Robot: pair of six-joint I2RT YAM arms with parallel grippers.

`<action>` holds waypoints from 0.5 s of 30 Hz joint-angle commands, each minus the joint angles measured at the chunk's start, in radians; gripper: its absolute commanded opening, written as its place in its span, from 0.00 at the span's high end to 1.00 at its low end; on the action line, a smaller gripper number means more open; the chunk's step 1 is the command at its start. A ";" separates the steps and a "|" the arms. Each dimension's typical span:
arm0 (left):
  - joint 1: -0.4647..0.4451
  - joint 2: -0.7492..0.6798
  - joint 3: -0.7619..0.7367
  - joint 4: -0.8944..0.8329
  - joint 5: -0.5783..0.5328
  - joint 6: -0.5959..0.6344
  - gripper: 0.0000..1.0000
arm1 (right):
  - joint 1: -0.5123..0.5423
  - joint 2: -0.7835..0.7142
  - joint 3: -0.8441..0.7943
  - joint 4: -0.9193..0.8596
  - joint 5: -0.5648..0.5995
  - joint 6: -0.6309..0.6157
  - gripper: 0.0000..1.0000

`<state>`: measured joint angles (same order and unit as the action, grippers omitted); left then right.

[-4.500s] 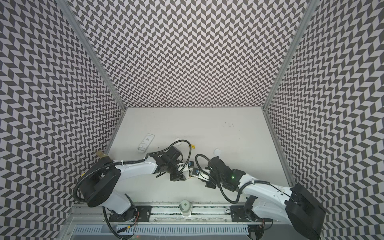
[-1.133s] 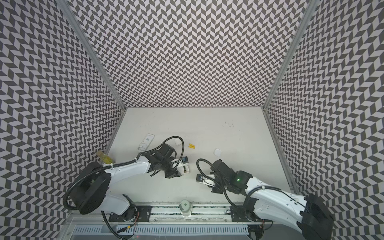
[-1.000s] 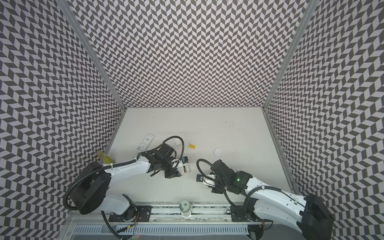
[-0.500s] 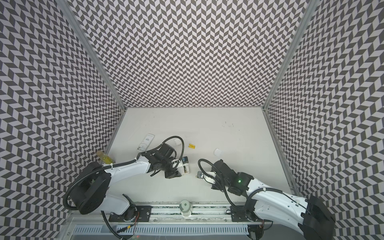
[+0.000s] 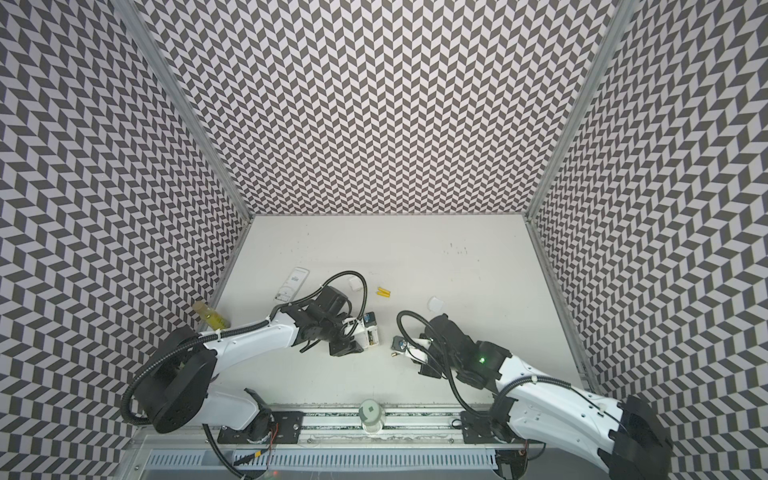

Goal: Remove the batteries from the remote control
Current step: 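Move the screwdriver tip over the remaining battery with the right gripper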

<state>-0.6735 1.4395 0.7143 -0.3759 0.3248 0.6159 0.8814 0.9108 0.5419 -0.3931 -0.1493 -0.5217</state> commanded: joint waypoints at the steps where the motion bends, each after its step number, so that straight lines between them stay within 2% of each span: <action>1: 0.012 -0.032 0.010 0.001 0.036 0.021 0.72 | -0.032 0.017 0.088 0.036 -0.116 0.132 1.00; 4: 0.034 -0.041 0.025 0.020 0.036 -0.007 0.79 | -0.059 0.056 0.145 0.030 -0.167 0.228 1.00; 15: 0.073 -0.079 -0.002 0.042 0.043 -0.018 0.80 | -0.163 0.333 0.329 0.008 -0.349 0.631 1.00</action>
<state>-0.6079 1.3865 0.7147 -0.3603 0.3370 0.5930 0.7448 1.1961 0.8257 -0.3912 -0.4133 -0.0483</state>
